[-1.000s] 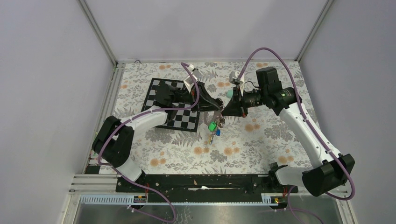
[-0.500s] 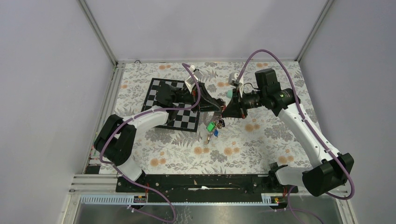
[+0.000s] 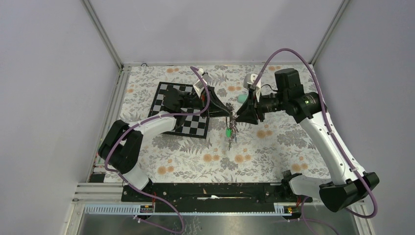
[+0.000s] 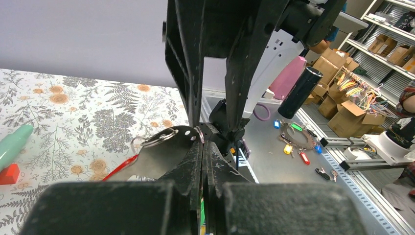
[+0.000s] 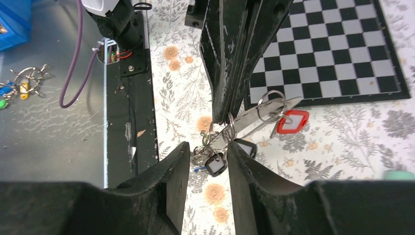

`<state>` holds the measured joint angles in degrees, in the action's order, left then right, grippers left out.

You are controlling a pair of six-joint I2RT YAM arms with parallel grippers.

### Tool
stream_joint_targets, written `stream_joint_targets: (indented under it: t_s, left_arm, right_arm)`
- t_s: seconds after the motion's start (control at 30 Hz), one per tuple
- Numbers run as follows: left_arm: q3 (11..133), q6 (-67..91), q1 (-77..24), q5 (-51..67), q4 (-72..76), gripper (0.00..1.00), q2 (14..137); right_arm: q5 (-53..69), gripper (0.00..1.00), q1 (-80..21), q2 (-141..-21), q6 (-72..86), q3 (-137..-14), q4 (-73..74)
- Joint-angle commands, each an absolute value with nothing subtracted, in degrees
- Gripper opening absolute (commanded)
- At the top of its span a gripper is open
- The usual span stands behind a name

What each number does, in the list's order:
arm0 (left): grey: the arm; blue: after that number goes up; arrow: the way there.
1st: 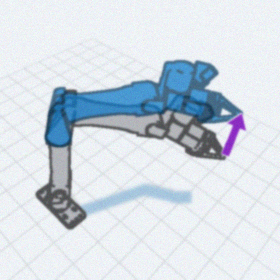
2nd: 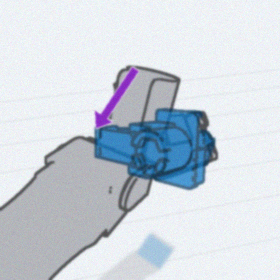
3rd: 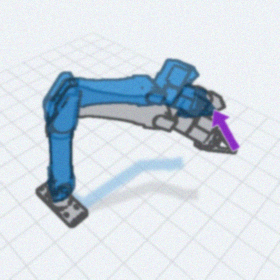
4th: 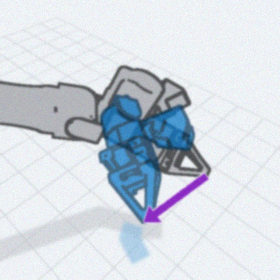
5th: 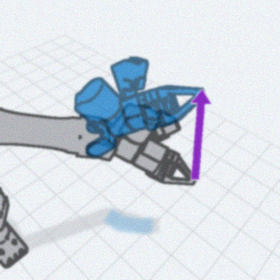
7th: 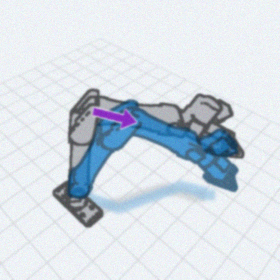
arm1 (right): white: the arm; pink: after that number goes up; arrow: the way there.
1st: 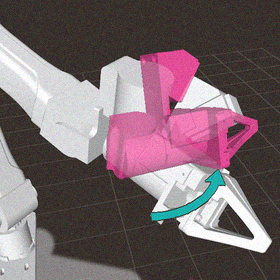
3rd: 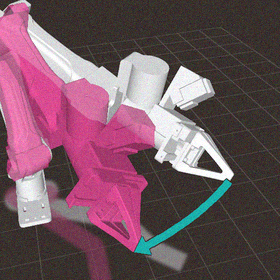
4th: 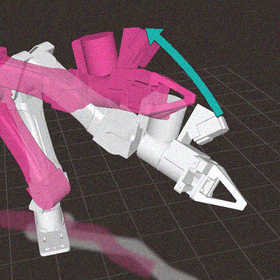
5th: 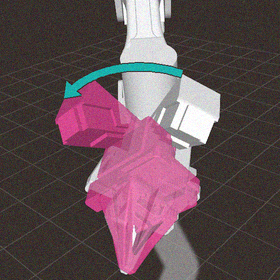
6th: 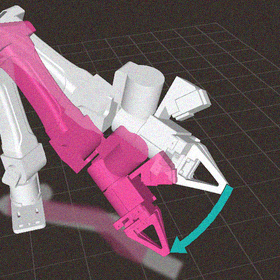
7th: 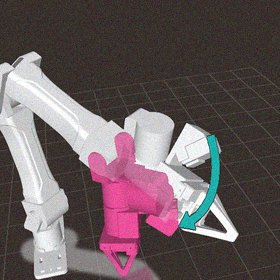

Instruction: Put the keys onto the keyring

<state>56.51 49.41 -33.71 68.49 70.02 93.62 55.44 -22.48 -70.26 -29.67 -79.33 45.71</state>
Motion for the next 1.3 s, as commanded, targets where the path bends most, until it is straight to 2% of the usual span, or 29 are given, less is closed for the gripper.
stream_joint_targets:
  t_s: [0.0, 0.37, 0.83, 1.1, 1.27]
  left_arm:
    - [56.60, 49.05, -33.75, 67.33, 73.30, 0.00, 92.40]
    - [56.60, 49.99, -33.93, 67.86, 73.78, 0.00, 92.46]
    - [57.12, 50.36, -34.10, 67.91, 74.00, 0.00, 92.68]
    - [57.11, 50.61, -34.10, 67.85, 74.43, 0.00, 92.82]
    - [57.15, 50.80, -34.10, 67.77, 74.70, 0.00, 93.01]
  right_arm:
    - [54.36, 0.41, -22.24, -69.57, -31.74, -83.11, 46.80]
    - [55.70, 0.42, -22.24, -72.22, -30.32, -83.64, 44.28]
    - [59.84, 0.34, -22.27, -73.90, -27.90, -81.30, 41.22]
    - [61.03, 0.25, -22.32, -73.45, -28.06, -79.08, 41.09]
    - [61.16, 0.08, -22.32, -73.28, -27.89, -79.37, 41.11]
